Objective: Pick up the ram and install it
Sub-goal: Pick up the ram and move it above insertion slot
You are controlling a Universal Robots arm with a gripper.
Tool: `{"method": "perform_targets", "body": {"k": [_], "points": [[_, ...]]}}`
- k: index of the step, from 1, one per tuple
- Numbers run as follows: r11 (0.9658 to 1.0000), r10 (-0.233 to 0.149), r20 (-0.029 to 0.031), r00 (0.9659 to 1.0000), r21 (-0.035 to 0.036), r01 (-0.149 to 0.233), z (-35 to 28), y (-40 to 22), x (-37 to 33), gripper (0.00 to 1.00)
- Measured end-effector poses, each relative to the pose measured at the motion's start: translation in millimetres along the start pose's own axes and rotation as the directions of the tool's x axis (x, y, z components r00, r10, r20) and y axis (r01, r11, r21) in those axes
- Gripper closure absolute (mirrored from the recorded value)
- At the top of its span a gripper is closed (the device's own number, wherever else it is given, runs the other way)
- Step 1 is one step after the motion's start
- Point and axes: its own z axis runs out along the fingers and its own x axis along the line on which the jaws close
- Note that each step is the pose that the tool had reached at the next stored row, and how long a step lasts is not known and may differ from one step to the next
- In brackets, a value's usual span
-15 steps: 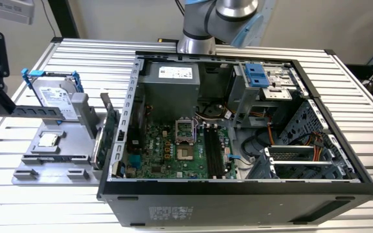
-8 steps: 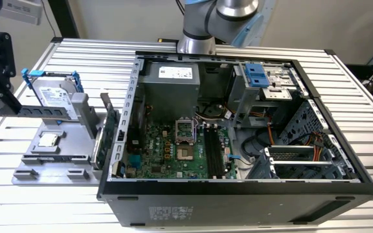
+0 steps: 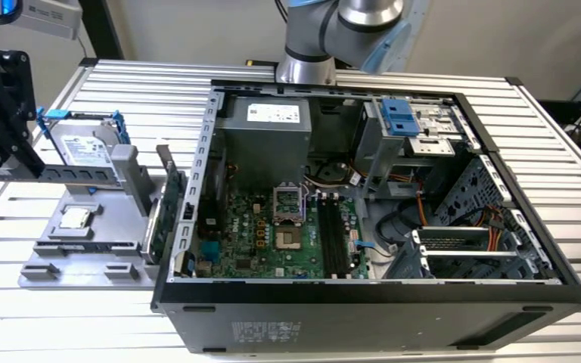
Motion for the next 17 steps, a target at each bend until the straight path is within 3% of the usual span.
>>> {"method": "perform_targets", "body": {"k": [11, 17], "points": [[1.0, 0.0, -0.0001, 1.0, -0.0001, 0.0, 0.0, -13.2, -0.6, 1.0], [1.0, 0.0, -0.0001, 1.0, -0.0001, 0.0, 0.1, -24.0, -1.1, 1.0]]}}
